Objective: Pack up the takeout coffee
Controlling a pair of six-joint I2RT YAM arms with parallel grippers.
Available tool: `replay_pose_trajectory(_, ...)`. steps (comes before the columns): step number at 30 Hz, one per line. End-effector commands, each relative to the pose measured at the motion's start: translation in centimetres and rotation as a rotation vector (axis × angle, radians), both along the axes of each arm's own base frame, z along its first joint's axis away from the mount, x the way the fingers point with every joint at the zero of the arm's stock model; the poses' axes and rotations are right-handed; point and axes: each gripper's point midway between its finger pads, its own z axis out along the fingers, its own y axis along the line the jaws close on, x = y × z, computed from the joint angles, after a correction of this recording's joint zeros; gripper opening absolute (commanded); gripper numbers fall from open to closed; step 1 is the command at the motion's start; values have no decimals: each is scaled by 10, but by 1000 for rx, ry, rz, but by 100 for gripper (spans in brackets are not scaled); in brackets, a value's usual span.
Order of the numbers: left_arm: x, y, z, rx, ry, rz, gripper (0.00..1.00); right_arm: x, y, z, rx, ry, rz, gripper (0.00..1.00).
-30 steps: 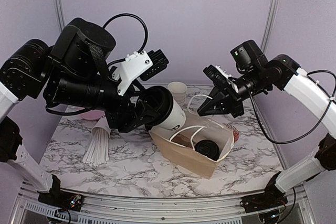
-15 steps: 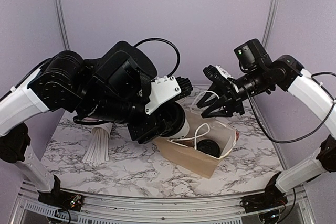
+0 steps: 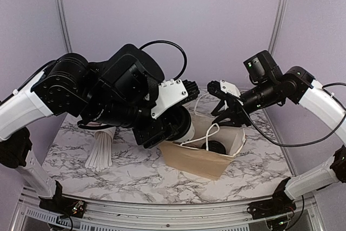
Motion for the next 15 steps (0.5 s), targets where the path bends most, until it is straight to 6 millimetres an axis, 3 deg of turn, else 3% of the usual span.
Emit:
replay_pose_trajectory(1,6,-5,2,-5,-34,26,58,4,-4,-2,-31,-12,-28,27)
replay_pose_trajectory(3,10,-4,4,-6,-51,44,57,2,-4,-1,-26,-16,-20,11)
replay_pose_trajectory(5,12,-4,5,-4,-60,51,57,-3,-2,2,-10,-13,9,4)
replay_pose_trajectory(15,5,-22,-16,80,-83,-24,56,-39,10,28,109,60,199,4)
